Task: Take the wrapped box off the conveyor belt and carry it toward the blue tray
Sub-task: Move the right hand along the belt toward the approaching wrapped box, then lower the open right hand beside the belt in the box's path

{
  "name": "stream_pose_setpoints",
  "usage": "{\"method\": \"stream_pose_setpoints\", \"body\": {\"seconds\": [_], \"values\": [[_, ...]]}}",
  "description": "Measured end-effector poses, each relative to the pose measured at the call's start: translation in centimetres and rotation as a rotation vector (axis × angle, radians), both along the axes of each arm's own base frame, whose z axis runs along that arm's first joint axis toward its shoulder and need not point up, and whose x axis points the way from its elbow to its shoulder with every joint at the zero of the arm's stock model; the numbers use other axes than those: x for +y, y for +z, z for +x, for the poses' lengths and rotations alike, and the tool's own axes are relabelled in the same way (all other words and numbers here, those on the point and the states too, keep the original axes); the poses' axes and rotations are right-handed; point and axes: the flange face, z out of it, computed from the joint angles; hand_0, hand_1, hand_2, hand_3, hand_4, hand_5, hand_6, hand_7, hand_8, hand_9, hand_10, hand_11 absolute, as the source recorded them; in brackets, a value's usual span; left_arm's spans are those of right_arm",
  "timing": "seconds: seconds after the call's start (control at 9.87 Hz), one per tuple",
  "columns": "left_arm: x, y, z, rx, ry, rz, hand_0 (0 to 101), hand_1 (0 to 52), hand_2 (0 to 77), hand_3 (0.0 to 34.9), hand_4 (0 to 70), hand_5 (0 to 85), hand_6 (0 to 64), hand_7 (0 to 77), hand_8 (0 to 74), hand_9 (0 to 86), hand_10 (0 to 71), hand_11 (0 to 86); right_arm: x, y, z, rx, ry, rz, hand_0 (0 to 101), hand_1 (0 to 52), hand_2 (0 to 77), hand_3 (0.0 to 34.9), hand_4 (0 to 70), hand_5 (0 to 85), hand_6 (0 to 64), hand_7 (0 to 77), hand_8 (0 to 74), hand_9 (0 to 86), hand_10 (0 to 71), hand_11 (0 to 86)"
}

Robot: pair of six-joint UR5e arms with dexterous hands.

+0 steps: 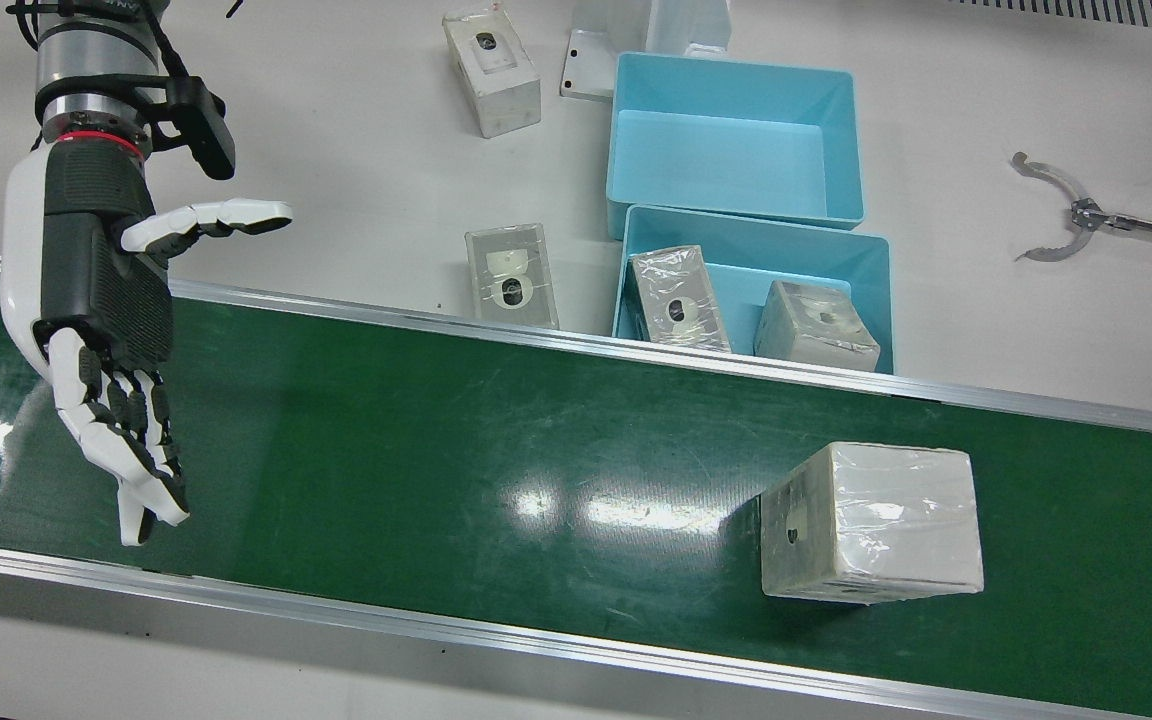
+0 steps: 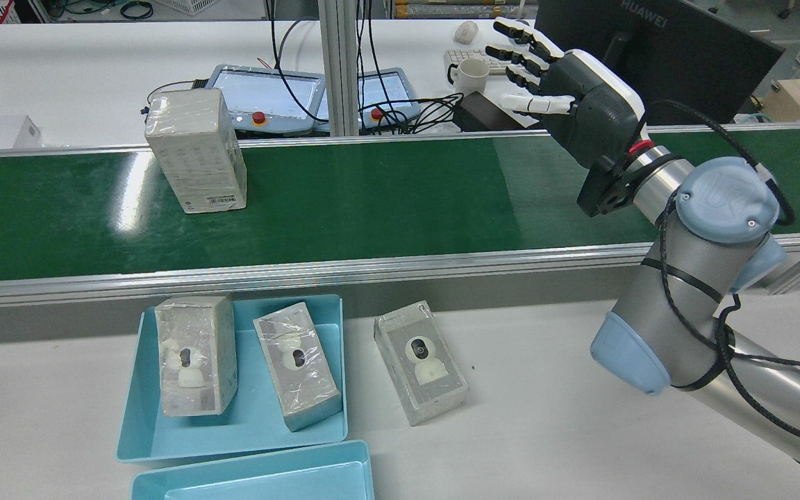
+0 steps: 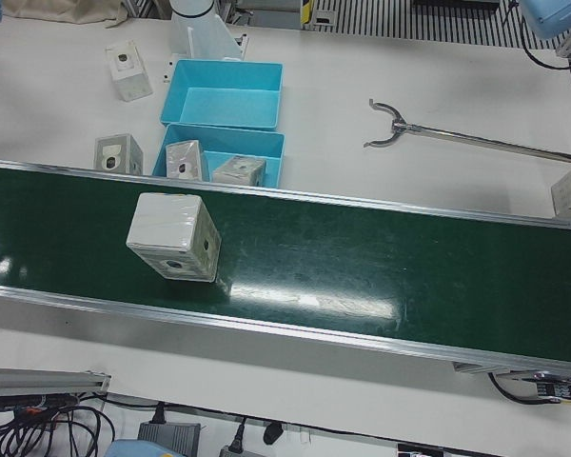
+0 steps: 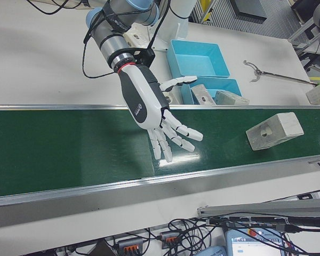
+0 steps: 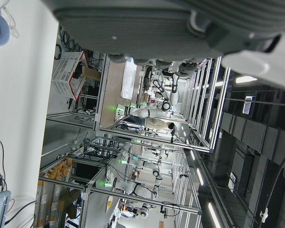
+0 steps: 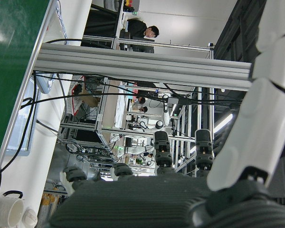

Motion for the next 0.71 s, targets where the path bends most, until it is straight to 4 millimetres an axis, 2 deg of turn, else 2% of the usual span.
{"method": "stream_pose_setpoints", "body": {"seconds": [0.2,0.71], "values": [[0.0,0.0,0.0,0.0,0.0,0.0,0,0.0,1.1,0.0,0.0,0.5,0.0,0.5,0.5,0.0,0.5,0.0,0.2,-0.1,-0.8,0.001,-0.013,0.0,40,8.7,13.1,30.2,7.1,19.1,0.0,15.3,0.0,2.7,1.6,3.3],[0.0,0.0,0.0,0.0,0.0,0.0,0,0.0,0.5,0.0,0.0,0.5,0.0,0.5,0.0,0.0,0.5,0.0,-1.0,-1.2,-3.6,-0.001,-0.036,0.003,40,8.7,13.6,30.2,7.6,19.1,0.0,16.4,0.0,2.7,1.6,3.3]]}}
